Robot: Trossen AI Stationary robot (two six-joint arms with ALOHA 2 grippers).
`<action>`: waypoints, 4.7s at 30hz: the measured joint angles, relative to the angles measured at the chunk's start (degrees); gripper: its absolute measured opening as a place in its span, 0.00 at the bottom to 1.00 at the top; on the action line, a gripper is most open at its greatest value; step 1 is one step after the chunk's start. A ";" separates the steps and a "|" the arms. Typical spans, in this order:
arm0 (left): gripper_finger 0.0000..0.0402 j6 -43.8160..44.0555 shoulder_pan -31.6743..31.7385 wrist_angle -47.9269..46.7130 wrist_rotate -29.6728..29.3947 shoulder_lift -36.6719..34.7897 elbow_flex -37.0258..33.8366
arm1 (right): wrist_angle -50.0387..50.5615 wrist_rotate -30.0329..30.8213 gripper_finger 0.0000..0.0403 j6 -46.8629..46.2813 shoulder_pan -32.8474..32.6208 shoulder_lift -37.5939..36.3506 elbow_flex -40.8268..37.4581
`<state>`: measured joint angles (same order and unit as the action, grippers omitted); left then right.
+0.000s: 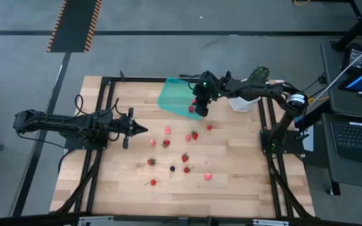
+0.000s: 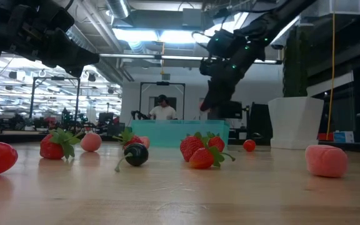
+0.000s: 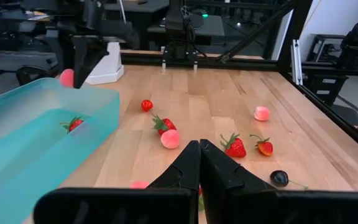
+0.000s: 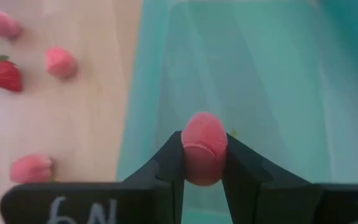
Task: Pick and placing Produce into tupperware
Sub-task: Put the pink peach into the light blue bin, then put the red cherry into the light blue bin
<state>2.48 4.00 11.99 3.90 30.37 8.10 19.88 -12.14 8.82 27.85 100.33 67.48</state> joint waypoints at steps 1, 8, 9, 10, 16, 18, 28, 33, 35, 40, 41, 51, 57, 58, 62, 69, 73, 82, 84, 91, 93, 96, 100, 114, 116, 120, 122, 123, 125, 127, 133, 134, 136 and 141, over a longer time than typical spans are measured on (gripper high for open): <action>0.00 0.00 -0.01 0.00 0.00 0.00 0.00 | 0.73 0.01 0.20 0.42 0.25 0.43 0.43; 0.00 -0.02 -0.01 -0.02 0.00 0.00 0.00 | 2.97 0.11 0.20 0.48 1.65 2.94 0.84; 0.00 -0.02 -0.01 -0.02 0.00 0.00 0.00 | 2.93 0.29 0.20 0.50 1.67 3.30 0.84; 0.00 -0.02 -0.01 -0.02 0.00 0.00 0.00 | 2.85 0.40 0.20 0.50 1.67 3.60 0.84; 0.00 -0.02 -0.01 -0.02 0.00 0.00 0.00 | 2.17 0.48 0.20 0.50 1.66 6.47 0.84; 0.00 -0.02 -0.01 -0.02 0.00 0.00 0.00 | 2.35 0.48 0.20 0.53 1.66 7.66 0.84; 0.00 -0.04 -0.01 -0.04 0.00 0.00 0.00 | 0.59 0.63 0.20 0.67 1.66 9.97 0.82; 0.00 -0.04 -0.01 -0.45 0.00 0.00 0.00 | 0.68 0.63 0.20 0.60 1.66 9.73 0.82; 0.00 -0.04 -0.01 -0.66 0.00 0.02 0.00 | 0.67 0.63 0.20 0.47 1.66 9.73 0.82; 0.00 -0.06 -0.01 -0.63 -0.01 0.01 0.00 | 0.65 0.59 0.32 -1.11 1.66 9.71 0.82; 0.00 -0.04 -0.01 -0.63 -0.02 0.02 0.00 | 0.67 0.61 0.36 -1.26 1.66 9.71 0.82; 0.00 -0.07 -0.01 -0.63 0.00 0.00 0.00 | 2.13 0.59 0.40 -2.67 1.66 9.71 1.57; 0.00 -0.04 -0.01 -0.61 0.00 0.02 0.00 | 9.14 0.53 0.36 -3.84 1.66 9.66 6.84; 0.00 -0.06 -0.01 -0.61 0.00 0.02 0.00 | 9.74 0.50 0.36 -3.84 1.66 9.64 7.60; 0.00 -0.04 -0.01 -0.61 0.00 0.01 0.00 | 13.81 0.35 0.35 -2.57 1.56 9.62 10.74; 0.00 -0.06 -0.01 -0.68 0.00 0.00 0.00 | 16.43 -0.57 0.34 -2.28 0.12 7.36 12.29; 0.00 -0.05 -0.01 -0.76 -0.01 0.00 0.00 | 16.12 -1.64 0.35 -2.09 -0.79 4.09 11.95; 0.00 -0.07 -0.01 -0.87 0.00 0.01 0.00 | 7.40 -3.97 0.34 -0.97 -2.63 -5.57 4.62; 0.00 -0.05 -0.01 -0.90 0.00 0.00 0.00 | 2.68 -5.38 0.34 -1.03 -2.73 -8.57 0.47; 0.00 -0.04 -0.03 -1.01 0.00 0.00 0.00 | -11.93 -7.61 0.34 -4.07 -2.95 -21.24 -14.28; 0.00 -0.04 -0.03 -1.01 0.00 0.01 0.00 | -15.30 -7.89 0.34 -4.87 -3.36 -24.86 -17.92; 0.00 -0.01 -0.01 -0.98 0.00 0.00 0.00 | -17.57 -8.98 0.34 -5.69 -4.40 -29.45 -22.54; 0.00 0.00 -0.01 -0.94 0.00 0.00 0.00 | -18.80 -9.11 0.34 -7.66 -5.76 -33.54 -27.69; 0.00 0.20 -0.01 -0.85 -0.01 0.00 0.00 | -15.65 -11.57 0.34 -11.13 -8.06 -37.84 -33.67; 0.00 0.24 -0.01 -0.85 -0.01 0.00 0.00 | -13.70 -11.59 0.34 -13.50 -7.50 -38.15 -33.67; 0.00 0.37 -0.01 -0.83 -0.02 0.00 0.00 | -8.18 -11.64 0.34 -15.62 -7.01 -38.38 -33.67; 0.00 0.37 -0.01 -0.81 -0.02 0.00 0.00 | -7.16 -11.80 0.34 -14.72 -7.06 -38.22 -33.67; 0.00 0.39 -0.01 -0.81 -0.02 0.00 0.00 | -7.06 -11.08 0.34 -14.90 -7.08 -38.18 -33.67; 0.00 0.72 -0.01 -0.80 -0.02 0.00 0.00 | -7.30 -8.18 0.34 -16.96 -7.10 -38.18 -33.67; 0.00 1.40 -0.01 -0.79 -0.02 0.00 0.00 | -7.54 -5.52 0.34 -18.61 -7.06 -38.18 -33.67; 0.00 1.53 -0.01 -0.79 -0.02 0.00 0.00 | -7.54 -5.05 0.34 -18.84 -7.03 -38.18 -33.67; 0.00 1.53 -0.01 -0.79 -0.02 0.00 0.00 | -7.53 -5.05 0.34 -18.99 -7.01 -38.18 -33.67; 0.00 1.53 -0.01 -0.80 -0.02 0.00 0.00 | -7.20 -5.05 0.34 -18.90 -7.01 -38.18 -33.67; 0.00 1.51 -0.01 -0.79 -0.04 0.00 0.00 | -6.40 -3.08 0.34 -17.43 -8.65 -37.81 -33.67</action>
<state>3.99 3.99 11.20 3.86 30.37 8.10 13.48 -15.22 -8.61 19.21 62.53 33.81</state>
